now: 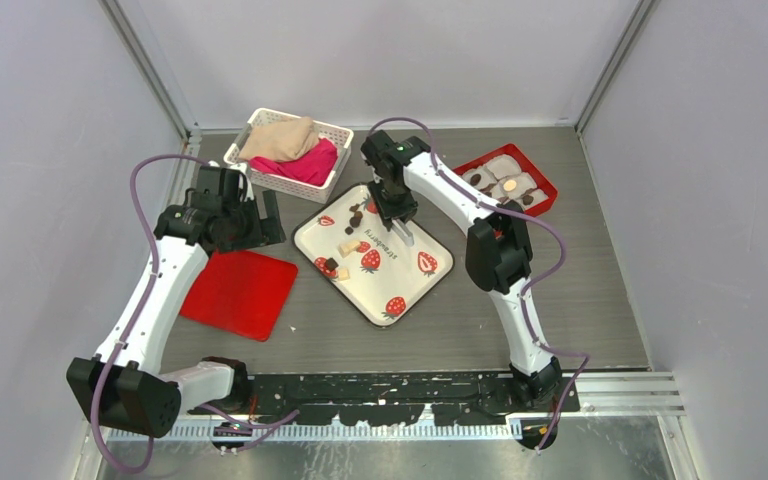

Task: Pack the chocolate

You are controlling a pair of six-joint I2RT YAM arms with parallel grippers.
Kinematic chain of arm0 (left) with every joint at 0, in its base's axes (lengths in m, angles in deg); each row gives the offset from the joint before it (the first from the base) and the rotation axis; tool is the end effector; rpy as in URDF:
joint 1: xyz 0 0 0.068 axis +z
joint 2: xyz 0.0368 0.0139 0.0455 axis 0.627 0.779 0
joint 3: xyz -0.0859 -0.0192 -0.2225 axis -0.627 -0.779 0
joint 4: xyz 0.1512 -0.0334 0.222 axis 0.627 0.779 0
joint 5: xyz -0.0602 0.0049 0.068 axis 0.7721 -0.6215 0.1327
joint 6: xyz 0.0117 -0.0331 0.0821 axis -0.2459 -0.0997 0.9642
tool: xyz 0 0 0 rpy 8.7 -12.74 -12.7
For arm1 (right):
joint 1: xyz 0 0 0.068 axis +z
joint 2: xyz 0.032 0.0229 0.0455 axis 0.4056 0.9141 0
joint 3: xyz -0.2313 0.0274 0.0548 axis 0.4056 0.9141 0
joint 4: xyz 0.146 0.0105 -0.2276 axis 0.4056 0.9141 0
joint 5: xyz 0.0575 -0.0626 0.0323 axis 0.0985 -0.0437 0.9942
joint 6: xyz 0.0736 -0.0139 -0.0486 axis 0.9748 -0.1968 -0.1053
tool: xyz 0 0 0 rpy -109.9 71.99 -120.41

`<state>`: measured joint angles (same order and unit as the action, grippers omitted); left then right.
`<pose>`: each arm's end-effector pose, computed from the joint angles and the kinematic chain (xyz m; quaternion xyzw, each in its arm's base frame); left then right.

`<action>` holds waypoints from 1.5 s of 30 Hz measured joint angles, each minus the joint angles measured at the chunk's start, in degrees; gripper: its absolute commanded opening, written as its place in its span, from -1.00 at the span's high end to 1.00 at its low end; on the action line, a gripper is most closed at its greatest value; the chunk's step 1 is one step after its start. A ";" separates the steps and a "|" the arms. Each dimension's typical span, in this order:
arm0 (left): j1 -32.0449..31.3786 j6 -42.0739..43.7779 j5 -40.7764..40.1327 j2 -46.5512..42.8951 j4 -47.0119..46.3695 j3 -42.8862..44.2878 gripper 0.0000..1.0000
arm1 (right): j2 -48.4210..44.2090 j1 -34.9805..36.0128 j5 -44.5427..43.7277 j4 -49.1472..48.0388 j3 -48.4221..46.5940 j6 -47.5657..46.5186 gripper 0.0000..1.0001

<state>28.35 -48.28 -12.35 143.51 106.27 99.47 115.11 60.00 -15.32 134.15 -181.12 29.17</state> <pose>0.2740 -0.0522 0.2660 -0.0928 0.9429 -0.0980 0.3046 0.3790 0.2712 0.1695 -0.2130 0.9672 0.0314 0.1349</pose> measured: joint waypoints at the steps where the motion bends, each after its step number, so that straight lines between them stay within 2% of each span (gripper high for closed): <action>1: 0.00 0.00 0.00 -0.02 0.00 0.00 -0.73 | 0.00 -0.02 0.00 0.00 0.00 0.00 0.90; 5: 0.00 0.00 0.00 -0.22 0.02 0.00 -0.73 | -0.15 -0.02 0.42 0.00 0.00 0.00 0.97; 30: 0.00 0.11 0.00 -0.28 0.04 0.00 -0.73 | -5.79 -1.33 1.40 0.22 -0.44 1.27 0.99; 34: 0.00 0.11 0.00 -0.28 0.02 0.00 -0.73 | -10.97 -6.99 1.29 -0.79 0.37 2.93 0.99; 38: 0.00 0.13 0.02 -0.26 0.02 0.00 -0.74 | -16.02 -17.94 -0.39 -3.19 2.32 6.27 0.99; 42: 0.00 0.26 0.02 -0.26 0.00 0.00 -0.74 | -16.41 -28.26 -2.58 -4.96 2.95 9.35 0.99; 45: 0.00 0.33 0.00 -0.24 0.02 0.00 -0.74 | -14.71 -31.74 -3.43 -4.87 2.71 10.40 0.99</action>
<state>28.35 -47.95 -12.35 143.27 106.29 99.47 100.40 28.27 -18.75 129.28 -178.41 39.57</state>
